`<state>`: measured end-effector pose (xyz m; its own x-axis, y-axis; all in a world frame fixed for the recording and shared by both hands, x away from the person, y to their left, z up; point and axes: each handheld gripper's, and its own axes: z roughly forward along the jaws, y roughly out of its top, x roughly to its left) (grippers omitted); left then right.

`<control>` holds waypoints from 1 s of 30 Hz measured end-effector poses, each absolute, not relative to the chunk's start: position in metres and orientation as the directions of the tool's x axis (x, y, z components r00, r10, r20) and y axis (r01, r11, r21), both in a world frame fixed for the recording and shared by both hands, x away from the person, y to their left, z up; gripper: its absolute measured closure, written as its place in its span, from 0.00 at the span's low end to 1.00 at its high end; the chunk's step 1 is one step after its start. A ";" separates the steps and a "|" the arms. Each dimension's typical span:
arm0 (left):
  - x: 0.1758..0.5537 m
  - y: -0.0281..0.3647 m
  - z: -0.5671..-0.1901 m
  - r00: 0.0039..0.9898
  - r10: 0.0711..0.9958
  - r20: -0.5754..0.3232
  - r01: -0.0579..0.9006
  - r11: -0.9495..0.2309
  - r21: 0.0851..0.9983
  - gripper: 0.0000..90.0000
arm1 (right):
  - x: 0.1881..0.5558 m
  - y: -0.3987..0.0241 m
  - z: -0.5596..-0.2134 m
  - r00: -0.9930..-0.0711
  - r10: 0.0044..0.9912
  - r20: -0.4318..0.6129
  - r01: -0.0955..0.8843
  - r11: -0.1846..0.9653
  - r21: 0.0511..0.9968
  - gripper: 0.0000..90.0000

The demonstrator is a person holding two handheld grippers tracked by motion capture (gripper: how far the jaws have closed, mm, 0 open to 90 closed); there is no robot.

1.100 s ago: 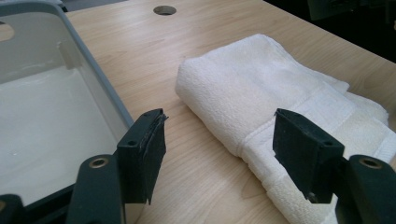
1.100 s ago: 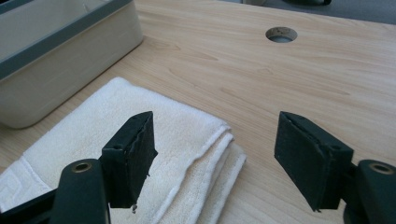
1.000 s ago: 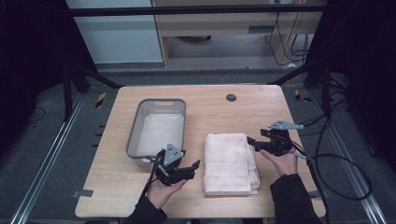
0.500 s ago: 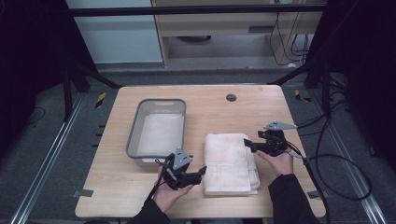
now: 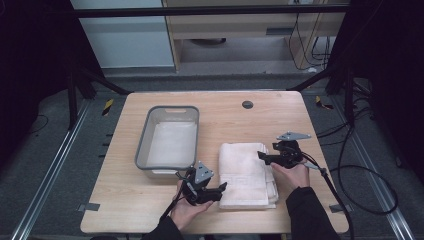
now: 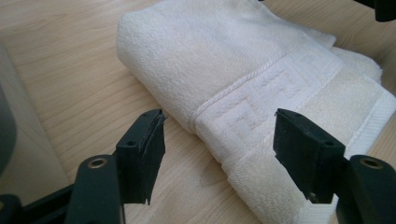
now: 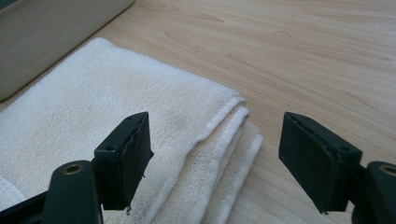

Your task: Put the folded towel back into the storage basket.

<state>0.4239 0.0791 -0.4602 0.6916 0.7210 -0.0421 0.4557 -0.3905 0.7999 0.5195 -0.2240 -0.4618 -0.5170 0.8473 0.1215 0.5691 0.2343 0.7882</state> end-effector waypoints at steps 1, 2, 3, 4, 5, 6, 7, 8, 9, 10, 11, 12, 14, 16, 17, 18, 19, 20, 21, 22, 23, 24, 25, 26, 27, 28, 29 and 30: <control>0.424 0.078 -0.462 0.693 0.720 -0.044 0.460 -0.393 0.796 0.36 | 0.520 -0.223 -0.463 -0.518 0.847 0.121 0.571 0.237 0.786 0.28; 0.425 0.077 -0.463 0.692 0.721 -0.045 0.463 -0.395 0.793 0.36 | 0.520 -0.222 -0.464 -0.517 0.847 0.124 0.577 0.238 0.782 0.29; 0.426 0.077 -0.466 0.688 0.724 -0.049 0.472 -0.396 0.788 0.35 | 0.521 -0.221 -0.467 -0.520 0.846 0.119 0.580 0.247 0.776 0.29; 0.426 0.077 -0.466 0.688 0.724 -0.049 0.472 -0.396 0.788 0.35 | 0.521 -0.221 -0.467 -0.520 0.846 0.119 0.580 0.247 0.776 0.29; 0.427 0.076 -0.468 0.687 0.725 -0.050 0.476 -0.398 0.784 0.35 | 0.522 -0.219 -0.470 -0.523 0.844 0.118 0.585 0.255 0.770 0.29; 0.428 0.075 -0.470 0.688 0.724 -0.052 0.479 -0.399 0.782 0.35 | 0.522 -0.219 -0.471 -0.522 0.845 0.117 0.588 0.257 0.766 0.29; 0.428 0.075 -0.470 0.688 0.724 -0.052 0.479 -0.399 0.782 0.34 | 0.523 -0.218 -0.472 -0.522 0.844 0.121 0.592 0.257 0.764 0.29; 0.428 0.074 -0.472 0.688 0.724 -0.051 0.481 -0.403 0.779 0.34 | 0.523 -0.218 -0.472 -0.522 0.844 0.121 0.592 0.257 0.764 0.29; 0.429 0.072 -0.475 0.690 0.722 -0.048 0.485 -0.412 0.772 0.34 | 0.523 -0.217 -0.474 -0.521 0.844 0.124 0.597 0.257 0.760 0.29; 0.429 0.072 -0.475 0.690 0.722 -0.048 0.485 -0.412 0.772 0.33 | 0.523 -0.217 -0.474 -0.521 0.844 0.124 0.597 0.257 0.760 0.29; 0.430 0.071 -0.478 0.689 0.722 -0.052 0.491 -0.414 0.766 0.33 | 0.524 -0.217 -0.477 -0.519 0.844 0.134 0.603 0.250 0.758 0.29; 0.430 0.071 -0.478 0.689 0.722 -0.052 0.491 -0.414 0.766 0.32 | 0.524 -0.217 -0.477 -0.519 0.844 0.134 0.603 0.250 0.758 0.29; 0.430 0.069 -0.480 0.690 0.722 -0.051 0.495 -0.418 0.762 0.32 | 0.524 -0.217 -0.479 -0.516 0.846 0.138 0.610 0.249 0.752 0.29; 0.431 0.068 -0.482 0.691 0.721 -0.052 0.497 -0.421 0.759 0.32 | 0.524 -0.218 -0.482 -0.512 0.846 0.148 0.617 0.242 0.749 0.29; 0.431 0.068 -0.483 0.691 0.721 -0.053 0.499 -0.422 0.756 0.31 | 0.524 -0.217 -0.483 -0.510 0.847 0.151 0.620 0.240 0.747 0.29; 0.431 0.067 -0.484 0.690 0.722 -0.054 0.501 -0.423 0.755 0.31 | 0.525 -0.217 -0.484 -0.510 0.846 0.153 0.622 0.240 0.745 0.29; 0.432 0.067 -0.485 0.690 0.722 -0.060 0.507 -0.423 0.751 0.31 | 0.525 -0.217 -0.485 -0.505 0.848 0.160 0.630 0.236 0.740 0.30; 0.432 0.067 -0.485 0.690 0.722 -0.060 0.507 -0.423 0.751 0.31 | 0.525 -0.217 -0.485 -0.505 0.848 0.160 0.630 0.236 0.740 0.30; 0.433 0.066 -0.486 0.690 0.722 -0.057 0.507 -0.425 0.749 0.31 | 0.525 -0.217 -0.486 -0.502 0.849 0.166 0.636 0.233 0.735 0.30; 0.433 0.066 -0.487 0.689 0.723 -0.057 0.510 -0.427 0.747 0.31 | 0.525 -0.217 -0.487 -0.501 0.849 0.167 0.638 0.232 0.734 0.30; 0.433 0.065 -0.489 0.688 0.724 -0.055 0.513 -0.430 0.743 0.31 | 0.525 -0.216 -0.488 -0.501 0.851 0.161 0.639 0.238 0.732 0.30; 0.433 0.065 -0.489 0.688 0.724 -0.055 0.513 -0.430 0.743 0.31 | 0.525 -0.215 -0.489 -0.500 0.851 0.161 0.641 0.238 0.729 0.30; 0.434 0.064 -0.490 0.686 0.725 -0.061 0.519 -0.429 0.739 0.31 | 0.525 -0.215 -0.490 -0.497 0.852 0.162 0.645 0.238 0.726 0.30; 0.435 0.064 -0.491 0.685 0.725 -0.067 0.524 -0.427 0.737 0.31 | 0.525 -0.215 -0.490 -0.496 0.852 0.167 0.649 0.236 0.723 0.30; 0.435 0.065 -0.491 0.685 0.725 -0.074 0.528 -0.425 0.735 0.32 | 0.525 -0.215 -0.490 -0.494 0.854 0.165 0.652 0.237 0.720 0.30; 0.435 0.065 -0.491 0.685 0.725 -0.074 0.528 -0.425 0.735 0.31 | 0.525 -0.215 -0.490 -0.494 0.854 0.165 0.652 0.237 0.720 0.30; 0.437 0.064 -0.492 0.685 0.724 -0.087 0.541 -0.425 0.725 0.31 | 0.526 -0.214 -0.492 -0.493 0.854 0.170 0.657 0.237 0.716 0.30; 0.437 0.064 -0.492 0.685 0.724 -0.087 0.541 -0.425 0.725 0.32 | 0.526 -0.214 -0.492 -0.491 0.853 0.176 0.662 0.234 0.712 0.30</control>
